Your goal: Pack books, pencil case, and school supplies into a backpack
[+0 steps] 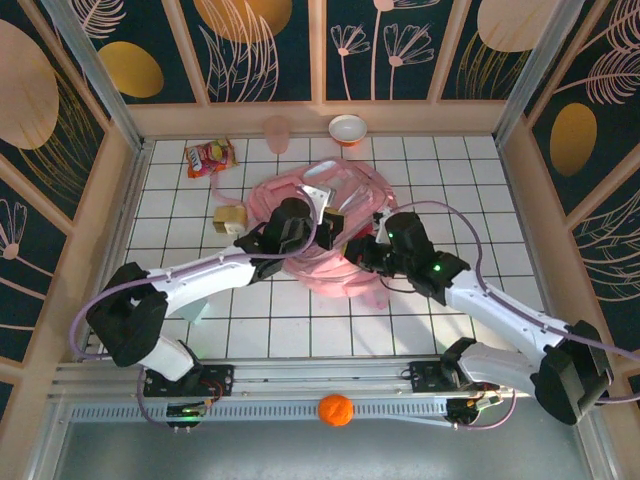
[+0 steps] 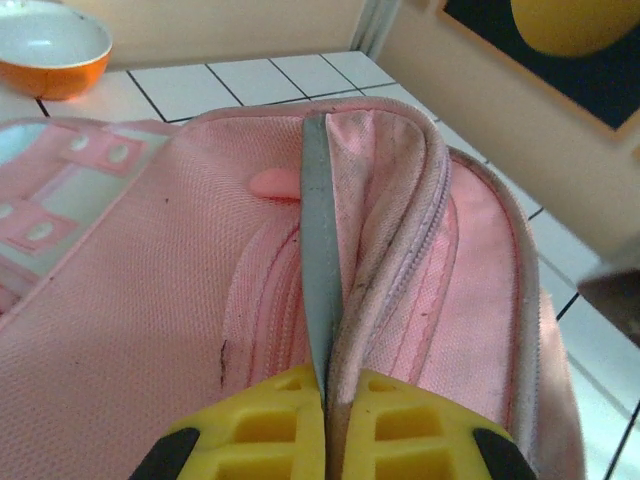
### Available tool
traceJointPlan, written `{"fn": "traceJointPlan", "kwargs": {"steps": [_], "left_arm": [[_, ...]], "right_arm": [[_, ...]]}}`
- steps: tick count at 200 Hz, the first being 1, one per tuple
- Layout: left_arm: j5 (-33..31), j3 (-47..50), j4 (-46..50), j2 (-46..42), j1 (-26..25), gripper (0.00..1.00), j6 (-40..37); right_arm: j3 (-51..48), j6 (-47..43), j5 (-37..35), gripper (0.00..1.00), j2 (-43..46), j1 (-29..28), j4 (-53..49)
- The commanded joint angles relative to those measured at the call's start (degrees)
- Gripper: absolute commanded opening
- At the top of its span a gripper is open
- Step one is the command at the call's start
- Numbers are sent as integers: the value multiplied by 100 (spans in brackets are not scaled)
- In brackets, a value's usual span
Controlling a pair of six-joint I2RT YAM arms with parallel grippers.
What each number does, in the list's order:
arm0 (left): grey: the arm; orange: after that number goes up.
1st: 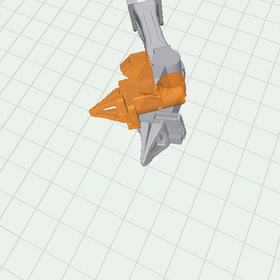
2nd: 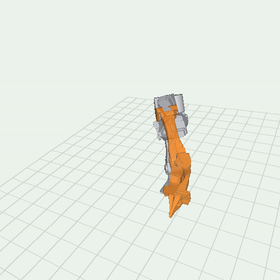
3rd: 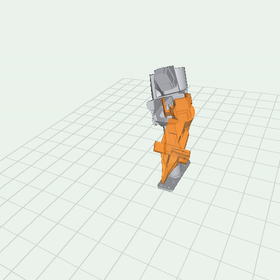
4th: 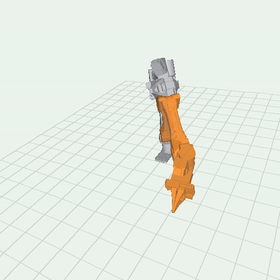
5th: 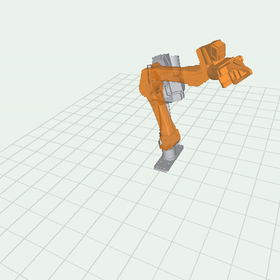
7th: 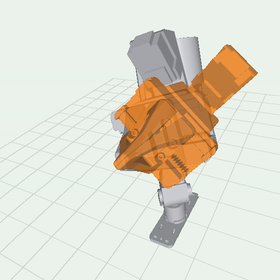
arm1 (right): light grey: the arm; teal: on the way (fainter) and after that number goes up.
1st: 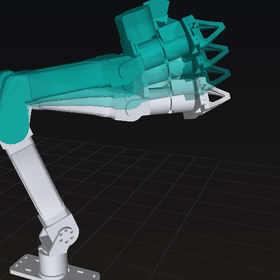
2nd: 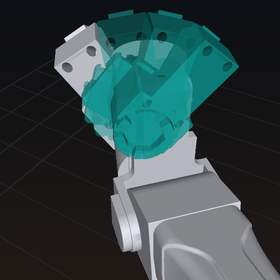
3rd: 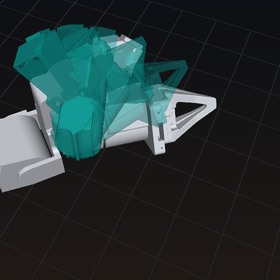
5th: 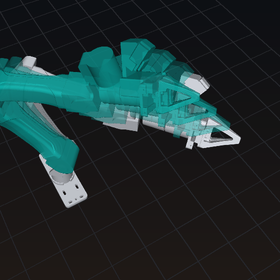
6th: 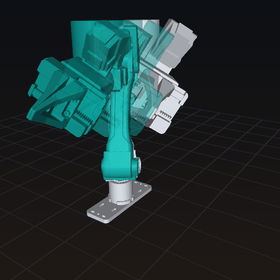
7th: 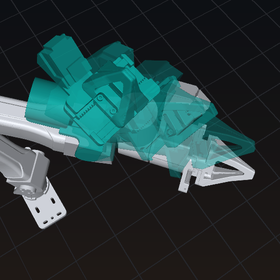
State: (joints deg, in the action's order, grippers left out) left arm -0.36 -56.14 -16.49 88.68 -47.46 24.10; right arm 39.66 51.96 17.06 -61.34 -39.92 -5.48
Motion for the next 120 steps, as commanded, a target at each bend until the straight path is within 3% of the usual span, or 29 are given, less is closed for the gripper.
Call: {"fn": "traceJointPlan", "kwargs": {"steps": [1, 62, 120], "left_arm": [[-636, -792, -641, 112, -6, 0, 1492], [-1055, -1405, -702, 503, -236, 0, 2761], [-1385, -2229, -889, 845, -389, 0, 3085]], "right_arm": [[-302, 828, -301, 0, 208, -286, 142], [-374, 1129, -1046, 0, 336, -700, 139], [-437, 1616, -1935, 0, 413, -1178, 156]]}}
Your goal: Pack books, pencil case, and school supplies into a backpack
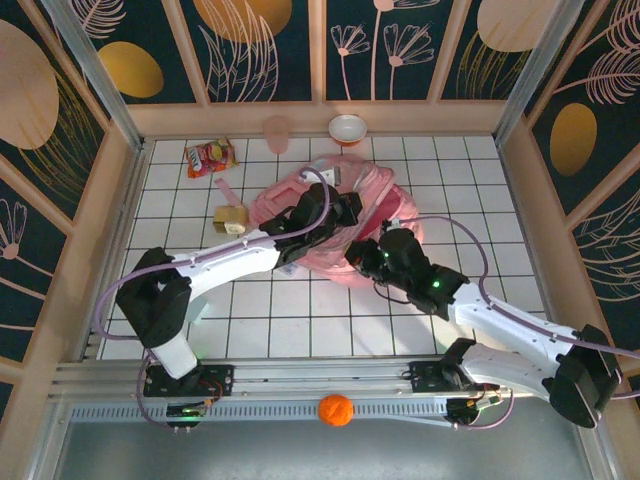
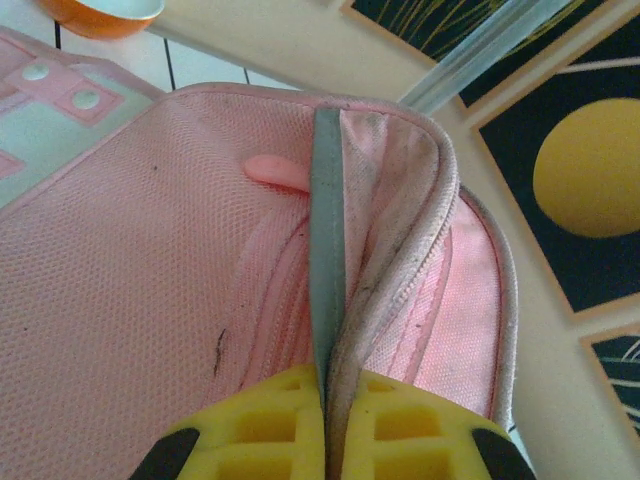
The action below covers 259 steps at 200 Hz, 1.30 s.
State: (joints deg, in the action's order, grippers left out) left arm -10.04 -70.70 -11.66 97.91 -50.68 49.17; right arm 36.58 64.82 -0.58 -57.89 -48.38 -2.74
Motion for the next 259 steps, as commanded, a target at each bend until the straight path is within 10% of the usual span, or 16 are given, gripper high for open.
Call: {"fn": "traceJointPlan", "kwargs": {"steps": [1, 119, 214, 259], "left_arm": [[-422, -785, -1373, -78, -67, 0, 582], [-841, -2249, -1476, 505, -147, 0, 988], [-919, -2886, -1231, 575, -170, 0, 761], [-782, -2073, -1503, 179, -170, 0, -582]], "right_arm": [[-127, 339, -193, 0, 67, -340, -119], [488, 912, -2748, 0, -1070, -1661, 409], [860, 752, -2995, 0, -1994, -1865, 1028], [756, 646, -2667, 48, -1090, -1904, 32]]}}
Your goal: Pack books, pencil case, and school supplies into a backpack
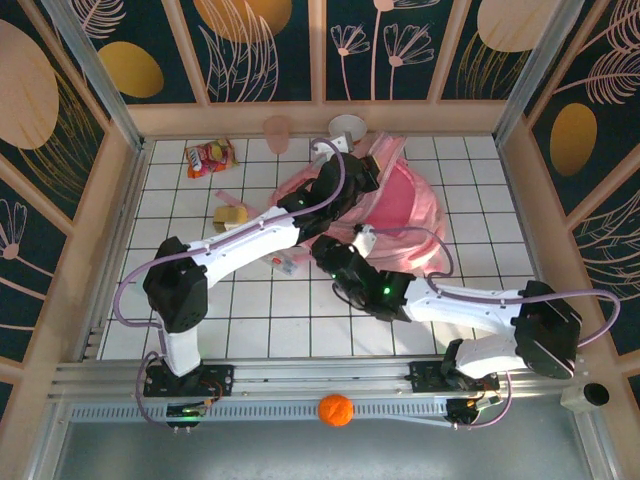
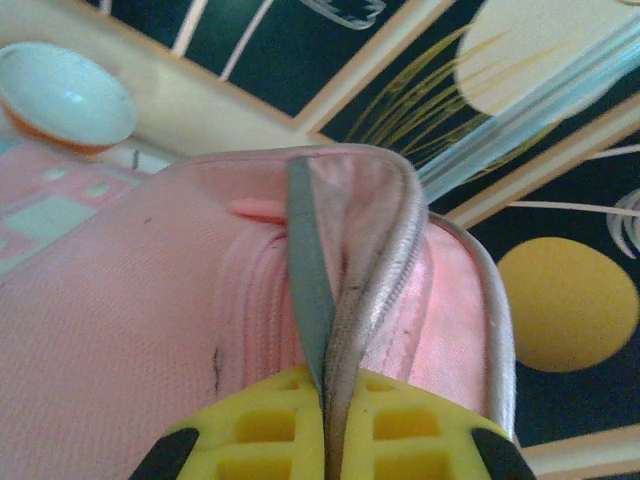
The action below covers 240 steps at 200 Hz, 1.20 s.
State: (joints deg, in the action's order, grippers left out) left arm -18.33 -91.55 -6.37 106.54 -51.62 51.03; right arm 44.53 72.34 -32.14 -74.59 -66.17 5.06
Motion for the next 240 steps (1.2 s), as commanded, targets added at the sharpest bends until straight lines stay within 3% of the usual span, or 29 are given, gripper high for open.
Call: {"fn": "traceJointPlan", "kwargs": {"steps": [1, 38, 72, 105, 127, 145, 183, 214, 240], "left_arm": [[48, 39, -2055, -699, -76, 0, -826], [343, 528, -2003, -805, -51, 0, -2296], [620, 997, -1900, -1103, 31, 0, -2861], [1196, 1368, -2027, -1270, 189, 0, -3150], [1698, 1529, -2135, -1368, 299, 0, -3251], [2112, 1617, -2212, -1432, 345, 0, -3307], [2807, 1830, -2422, -1545, 367, 0, -3431], [3020, 1967, -2343, -1683, 369, 0, -3680], [3243, 2074, -2315, -1809, 372, 0, -3902]], "right_arm": [[-45, -115, 489, 49, 613, -124, -768], [51, -554, 748, 60, 1503, -116, -1704], [498, -997, 1270, 62, 2181, 157, -2798], [1030, -1551, 2213, 63, 2615, 1182, -3511], [1287, -1889, 2885, 70, 2714, 2076, -3731], [1316, -2148, 3594, 77, 2695, 2811, -3524], [1078, -1953, 5130, 80, 2309, 4047, -2145], [1013, -1541, 5534, 80, 1871, 4484, -1065], [1005, -1295, 5425, 80, 1546, 4648, -912]]}}
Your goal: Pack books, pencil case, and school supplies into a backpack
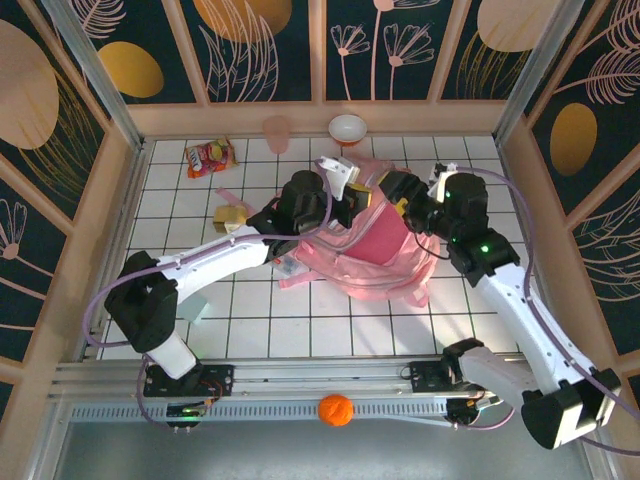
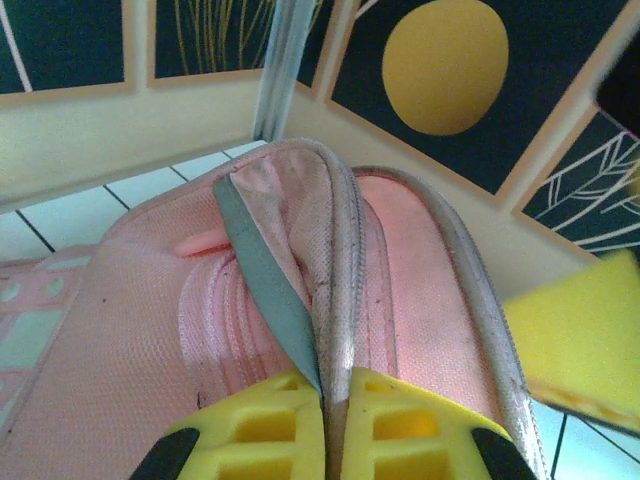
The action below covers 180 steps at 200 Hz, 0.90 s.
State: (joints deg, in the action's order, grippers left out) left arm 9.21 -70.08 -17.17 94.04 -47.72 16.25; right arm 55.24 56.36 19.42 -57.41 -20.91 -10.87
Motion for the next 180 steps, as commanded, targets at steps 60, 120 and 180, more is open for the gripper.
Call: {"fn": "traceJointPlan", "kwargs": {"steps": [60, 120, 180], "left_arm": [[1360, -24, -1155, -604, -21, 5, -267], [177, 921, 83, -1821, -15, 70, 374], [269, 3694, -210, -3628, -14, 67, 388]], "right_arm": [[-146, 722, -126, 37, -700, 111, 942], [232, 530, -372, 0, -618, 133, 644], [308, 424, -37, 0, -616, 125, 976]]}}
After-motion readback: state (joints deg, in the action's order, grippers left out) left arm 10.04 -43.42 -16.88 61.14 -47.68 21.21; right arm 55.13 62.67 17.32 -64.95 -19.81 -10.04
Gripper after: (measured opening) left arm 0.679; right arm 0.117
